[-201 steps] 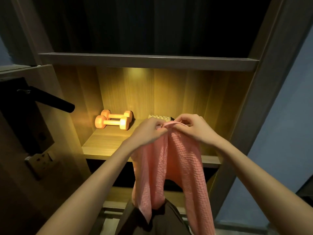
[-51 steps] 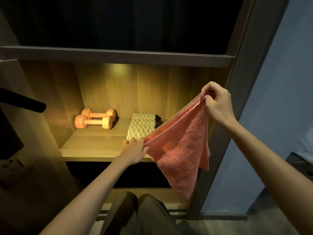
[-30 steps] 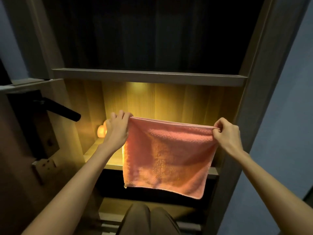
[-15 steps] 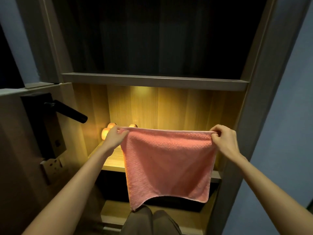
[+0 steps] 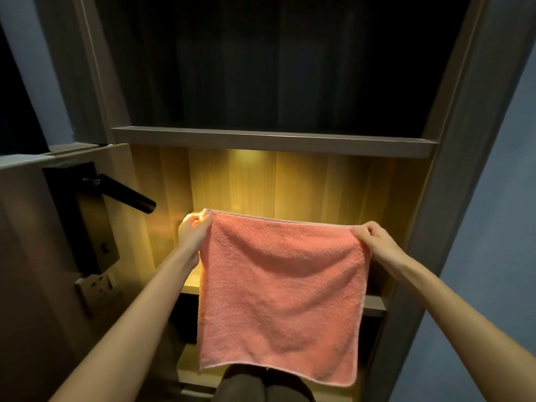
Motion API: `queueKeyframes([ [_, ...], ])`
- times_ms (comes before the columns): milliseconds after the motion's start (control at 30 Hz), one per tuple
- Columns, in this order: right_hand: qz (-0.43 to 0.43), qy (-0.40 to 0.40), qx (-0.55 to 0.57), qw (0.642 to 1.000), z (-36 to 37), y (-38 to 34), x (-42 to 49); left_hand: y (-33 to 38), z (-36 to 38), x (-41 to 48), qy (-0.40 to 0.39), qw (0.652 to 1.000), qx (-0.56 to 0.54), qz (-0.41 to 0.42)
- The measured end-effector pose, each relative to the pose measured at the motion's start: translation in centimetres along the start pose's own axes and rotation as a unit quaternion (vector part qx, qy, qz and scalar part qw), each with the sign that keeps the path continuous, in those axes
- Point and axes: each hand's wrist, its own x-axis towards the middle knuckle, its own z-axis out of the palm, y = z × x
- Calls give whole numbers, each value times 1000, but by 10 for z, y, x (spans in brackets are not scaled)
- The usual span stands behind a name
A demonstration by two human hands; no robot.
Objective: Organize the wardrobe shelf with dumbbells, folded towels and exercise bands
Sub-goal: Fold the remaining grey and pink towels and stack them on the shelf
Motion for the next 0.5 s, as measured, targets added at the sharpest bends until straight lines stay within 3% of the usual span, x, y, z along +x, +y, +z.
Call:
queueKeyframes([
  [233, -27, 158, -46, 986, 6, -5, -5, -1, 5, -5, -7, 999, 39, 15],
  [300, -18, 159, -22, 987, 9, -14, -5, 4, 8, -7, -37, 998, 46, -5],
  [500, 7, 99, 192, 976, 24, -59, -10, 28, 31, -26, -142, 987, -39, -69],
])
